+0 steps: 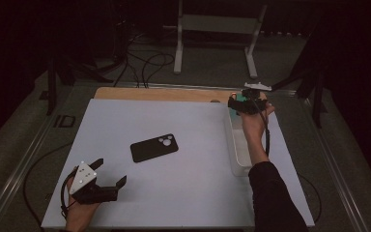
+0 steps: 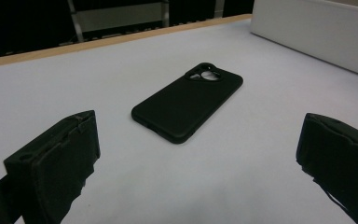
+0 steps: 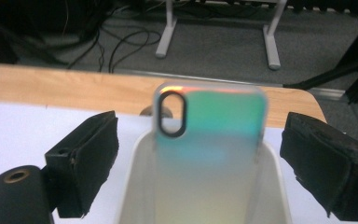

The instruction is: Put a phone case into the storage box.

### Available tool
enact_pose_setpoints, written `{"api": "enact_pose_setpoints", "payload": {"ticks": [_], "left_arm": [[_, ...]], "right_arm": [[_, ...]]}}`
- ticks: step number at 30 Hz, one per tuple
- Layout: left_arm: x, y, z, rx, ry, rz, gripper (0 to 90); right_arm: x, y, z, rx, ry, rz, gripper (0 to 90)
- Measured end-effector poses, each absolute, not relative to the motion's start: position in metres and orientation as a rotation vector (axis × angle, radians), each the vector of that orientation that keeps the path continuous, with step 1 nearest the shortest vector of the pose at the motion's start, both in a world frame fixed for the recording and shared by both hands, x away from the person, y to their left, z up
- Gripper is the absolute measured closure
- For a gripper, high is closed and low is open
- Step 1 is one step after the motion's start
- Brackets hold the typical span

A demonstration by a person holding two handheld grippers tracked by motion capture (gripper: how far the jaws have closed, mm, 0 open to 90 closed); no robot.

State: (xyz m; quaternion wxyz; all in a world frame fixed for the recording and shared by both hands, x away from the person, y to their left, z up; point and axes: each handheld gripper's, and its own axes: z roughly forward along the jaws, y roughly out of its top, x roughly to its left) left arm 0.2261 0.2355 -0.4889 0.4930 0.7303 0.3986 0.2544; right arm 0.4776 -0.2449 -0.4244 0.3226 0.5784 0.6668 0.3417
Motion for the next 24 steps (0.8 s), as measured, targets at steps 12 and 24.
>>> {"api": "enact_pose_setpoints", "payload": {"ticks": [12, 24], "left_arm": [[0.227, 0.234, -0.49, 1.778, 0.965, 0.618, 0.1], [0.226, 0.233, -0.49, 1.782, 0.964, 0.625, 0.1]], "right_arm": [[0.446, -0.221, -0.417, 1.39, 1.872, 1.027, 11.3], [0.4, -0.205, -0.405, 1.306, 1.935, 1.19, 13.2]]}}
